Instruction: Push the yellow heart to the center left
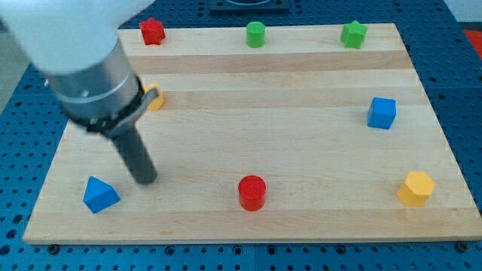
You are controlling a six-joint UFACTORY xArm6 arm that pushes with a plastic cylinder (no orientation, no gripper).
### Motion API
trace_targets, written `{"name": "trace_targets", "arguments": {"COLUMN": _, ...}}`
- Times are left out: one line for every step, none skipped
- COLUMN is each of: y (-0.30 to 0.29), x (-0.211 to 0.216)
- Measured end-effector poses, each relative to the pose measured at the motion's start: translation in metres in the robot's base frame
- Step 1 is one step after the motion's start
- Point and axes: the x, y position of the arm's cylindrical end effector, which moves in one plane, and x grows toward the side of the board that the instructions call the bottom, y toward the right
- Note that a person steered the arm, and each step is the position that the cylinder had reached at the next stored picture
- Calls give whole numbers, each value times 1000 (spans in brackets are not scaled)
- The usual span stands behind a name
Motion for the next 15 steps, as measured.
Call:
{"name": "trace_targets", "arguments": {"y": 23, "x": -59}}
{"name": "trace_targets", "arguments": {"y": 49, "x": -74}}
{"name": "trace_targets", "arguments": {"y": 67, "x": -91}}
{"name": "trace_targets", "arguments": {"y": 76, "x": -114}}
{"name": "trace_targets", "arguments": {"y": 76, "x": -127}}
{"name": "trace_targets", "arguments": {"y": 71, "x": -143}}
{"name": "trace_targets", "arguments": {"y": 36, "x": -135}}
{"name": "trace_targets", "arguments": {"y": 2, "x": -119}}
{"name": "trace_targets", "arguments": {"y": -12, "x": -146}}
{"name": "trace_targets", "arguments": {"y": -11, "x": -149}}
{"name": "trace_targets", "arguments": {"y": -8, "x": -149}}
{"name": "trace_targets", "arguments": {"y": -8, "x": -156}}
{"name": "trace_targets", "arguments": {"y": -18, "x": -156}}
{"name": "trace_targets", "arguments": {"y": -40, "x": -151}}
{"name": "trace_targets", "arguments": {"y": -49, "x": -149}}
